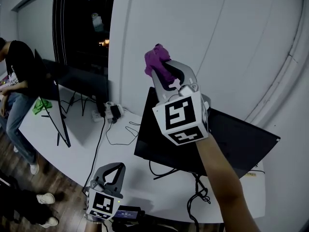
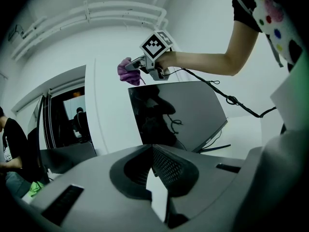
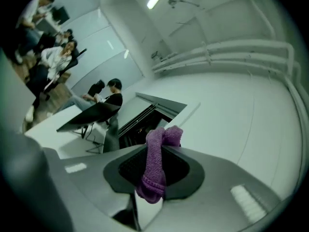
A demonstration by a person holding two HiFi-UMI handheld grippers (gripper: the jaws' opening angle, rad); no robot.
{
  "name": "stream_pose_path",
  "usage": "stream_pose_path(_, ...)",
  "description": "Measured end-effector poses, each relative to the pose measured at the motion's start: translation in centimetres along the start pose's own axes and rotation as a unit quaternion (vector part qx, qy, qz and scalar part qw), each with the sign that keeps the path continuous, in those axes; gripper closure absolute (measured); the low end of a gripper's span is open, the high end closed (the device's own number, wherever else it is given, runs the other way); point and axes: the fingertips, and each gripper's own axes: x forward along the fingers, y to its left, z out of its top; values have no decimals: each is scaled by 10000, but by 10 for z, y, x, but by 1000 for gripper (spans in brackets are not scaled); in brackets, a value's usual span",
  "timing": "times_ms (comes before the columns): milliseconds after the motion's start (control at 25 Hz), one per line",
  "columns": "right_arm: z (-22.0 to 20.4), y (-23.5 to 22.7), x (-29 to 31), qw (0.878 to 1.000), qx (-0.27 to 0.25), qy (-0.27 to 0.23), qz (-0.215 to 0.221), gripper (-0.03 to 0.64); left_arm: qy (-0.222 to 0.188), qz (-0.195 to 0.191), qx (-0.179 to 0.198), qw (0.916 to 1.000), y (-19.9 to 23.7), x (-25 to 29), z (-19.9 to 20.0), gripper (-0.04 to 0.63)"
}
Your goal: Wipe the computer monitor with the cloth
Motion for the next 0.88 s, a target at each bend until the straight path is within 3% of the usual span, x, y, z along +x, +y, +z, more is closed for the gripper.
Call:
stream_pose_path(160,-11,23,-2,9885,-1482,205,230,525,2,-32,30,10000,-3,3,4,589)
stream_pose_path(320,-28,40,-4,9728,-2245,383,426,526,-11,-67,48,10000,-8,6,6,589)
stream_pose_path(560,-48,44,-13,9714,-2231,556,594,526,31,-54,92,9999,-15,5,8,589)
stream_pose_path(880,-60,26,-31,9779,-1960,610,396,526,68,-71,120,9999,-30,9,12,589)
